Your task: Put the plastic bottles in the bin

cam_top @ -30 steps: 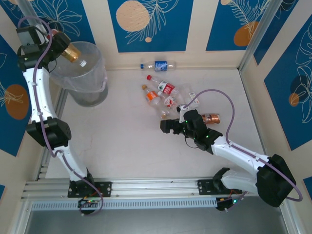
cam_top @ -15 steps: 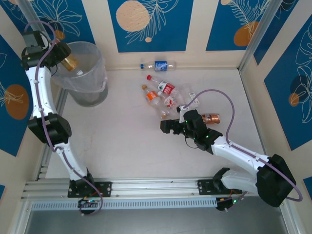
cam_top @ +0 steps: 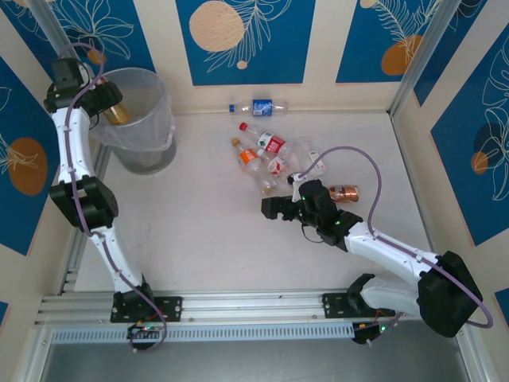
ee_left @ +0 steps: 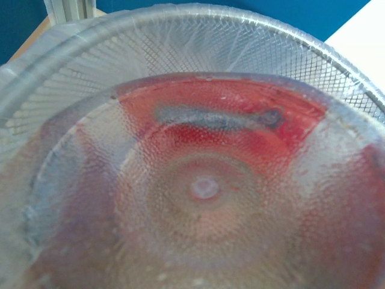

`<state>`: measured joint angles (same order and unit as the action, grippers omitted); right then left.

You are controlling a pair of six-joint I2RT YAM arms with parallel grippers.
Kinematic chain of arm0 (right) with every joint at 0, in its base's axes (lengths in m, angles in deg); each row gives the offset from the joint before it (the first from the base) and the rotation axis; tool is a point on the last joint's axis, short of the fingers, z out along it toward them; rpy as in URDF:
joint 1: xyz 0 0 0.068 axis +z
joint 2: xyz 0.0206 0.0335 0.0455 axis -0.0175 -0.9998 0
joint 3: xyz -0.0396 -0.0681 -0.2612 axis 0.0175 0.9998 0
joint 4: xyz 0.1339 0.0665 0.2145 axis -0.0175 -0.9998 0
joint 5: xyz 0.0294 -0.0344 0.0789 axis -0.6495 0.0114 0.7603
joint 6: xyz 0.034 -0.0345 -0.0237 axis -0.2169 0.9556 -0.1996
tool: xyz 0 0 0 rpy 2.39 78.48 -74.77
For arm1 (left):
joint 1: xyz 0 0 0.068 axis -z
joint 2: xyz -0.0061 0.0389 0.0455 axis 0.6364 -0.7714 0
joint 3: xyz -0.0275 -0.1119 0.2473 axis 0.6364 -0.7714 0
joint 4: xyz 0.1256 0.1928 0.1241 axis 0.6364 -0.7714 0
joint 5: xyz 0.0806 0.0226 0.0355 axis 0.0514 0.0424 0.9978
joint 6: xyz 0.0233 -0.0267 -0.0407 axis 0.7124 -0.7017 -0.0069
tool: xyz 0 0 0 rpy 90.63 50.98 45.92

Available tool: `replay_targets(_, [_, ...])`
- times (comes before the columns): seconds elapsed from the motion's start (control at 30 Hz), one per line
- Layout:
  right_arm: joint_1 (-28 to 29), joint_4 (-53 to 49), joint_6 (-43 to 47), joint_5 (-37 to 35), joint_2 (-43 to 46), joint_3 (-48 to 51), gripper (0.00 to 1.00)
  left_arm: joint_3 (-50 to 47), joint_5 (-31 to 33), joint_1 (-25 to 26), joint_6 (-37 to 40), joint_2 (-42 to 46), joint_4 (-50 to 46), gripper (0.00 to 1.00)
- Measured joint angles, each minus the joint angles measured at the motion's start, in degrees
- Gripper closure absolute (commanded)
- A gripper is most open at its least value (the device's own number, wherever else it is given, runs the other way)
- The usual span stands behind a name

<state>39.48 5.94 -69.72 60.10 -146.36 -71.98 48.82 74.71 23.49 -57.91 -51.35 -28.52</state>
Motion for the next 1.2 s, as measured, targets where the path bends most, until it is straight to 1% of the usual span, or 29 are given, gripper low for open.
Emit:
replay_targets(0.1, [0.0, -0.2, 0.0, 0.0, -0.57, 0.0, 0.03, 0.0, 1.18, 0.39, 2.08, -0.46, -0.04, 0.27])
replay_targets(0.3, [0.0, -0.7, 0.0, 0.22, -1.31, -0.02, 0.03, 0.0, 2.62, 1.84, 5.64, -0.98, -0.33, 0.13])
replay_targets(0.33, [0.0, -0.79, 0.02, 0.24, -1.44, -0.02, 0.03, 0.0, 2.73, 2.05, 5.99, -0.98, -0.46, 0.12])
replay_targets(0.87, [0.0, -1.31, 0.0, 1.07, -3.04, -0.07, 0.03, 0.96, 4.11, 4.04, 7.48, -0.98, -0.9, 0.01])
replay_targets(1.2, [0.02, -1.31, -0.02, 1.07, -3.04, -0.07, 0.03, 2.21, 3.74, 5.09, 7.8, -0.96, -0.94, 0.01])
